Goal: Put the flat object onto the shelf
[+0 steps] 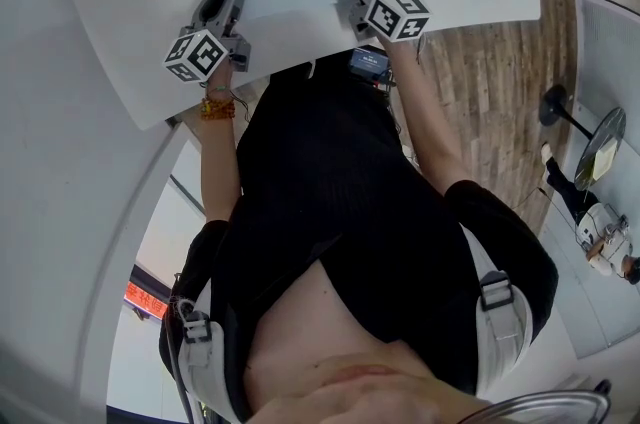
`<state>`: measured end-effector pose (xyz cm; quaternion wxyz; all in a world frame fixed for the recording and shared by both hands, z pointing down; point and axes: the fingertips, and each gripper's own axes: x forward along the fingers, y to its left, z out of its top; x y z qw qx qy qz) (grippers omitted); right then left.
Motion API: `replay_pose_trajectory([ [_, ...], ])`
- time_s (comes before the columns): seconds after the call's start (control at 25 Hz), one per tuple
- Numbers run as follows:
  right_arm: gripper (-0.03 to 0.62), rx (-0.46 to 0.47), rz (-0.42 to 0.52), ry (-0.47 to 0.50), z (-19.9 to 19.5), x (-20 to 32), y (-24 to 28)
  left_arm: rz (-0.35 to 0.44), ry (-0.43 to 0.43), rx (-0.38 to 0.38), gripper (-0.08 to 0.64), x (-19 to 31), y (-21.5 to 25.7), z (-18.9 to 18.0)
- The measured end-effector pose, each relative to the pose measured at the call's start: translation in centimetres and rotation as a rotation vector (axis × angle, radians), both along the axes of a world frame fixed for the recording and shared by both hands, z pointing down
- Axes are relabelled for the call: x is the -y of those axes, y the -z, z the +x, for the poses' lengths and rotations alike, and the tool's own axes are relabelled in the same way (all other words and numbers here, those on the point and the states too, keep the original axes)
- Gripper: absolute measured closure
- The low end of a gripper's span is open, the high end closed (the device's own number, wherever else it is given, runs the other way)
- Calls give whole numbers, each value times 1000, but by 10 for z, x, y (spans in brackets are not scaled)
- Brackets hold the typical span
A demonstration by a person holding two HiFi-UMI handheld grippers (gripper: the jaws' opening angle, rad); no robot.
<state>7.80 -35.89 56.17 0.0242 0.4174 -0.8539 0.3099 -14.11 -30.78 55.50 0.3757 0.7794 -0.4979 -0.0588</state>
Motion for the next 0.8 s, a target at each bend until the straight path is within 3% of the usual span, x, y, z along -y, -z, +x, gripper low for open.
replay_pose_trajectory([
  [0.12,456,-22,16,-3,1,1,-1,11,-4,20,365,0,0,-1],
  [0.36,446,-178,147,-8,1,-3,25,79,53,189,365,-14,17,-28],
  [0.6,446,-204,293,-11,-20,-8,73,270,76,366,365,-7,79,-31],
  [0.8,454,-208,431,-21,-41,-21,116,422,88,425,376,-7,127,-18],
])
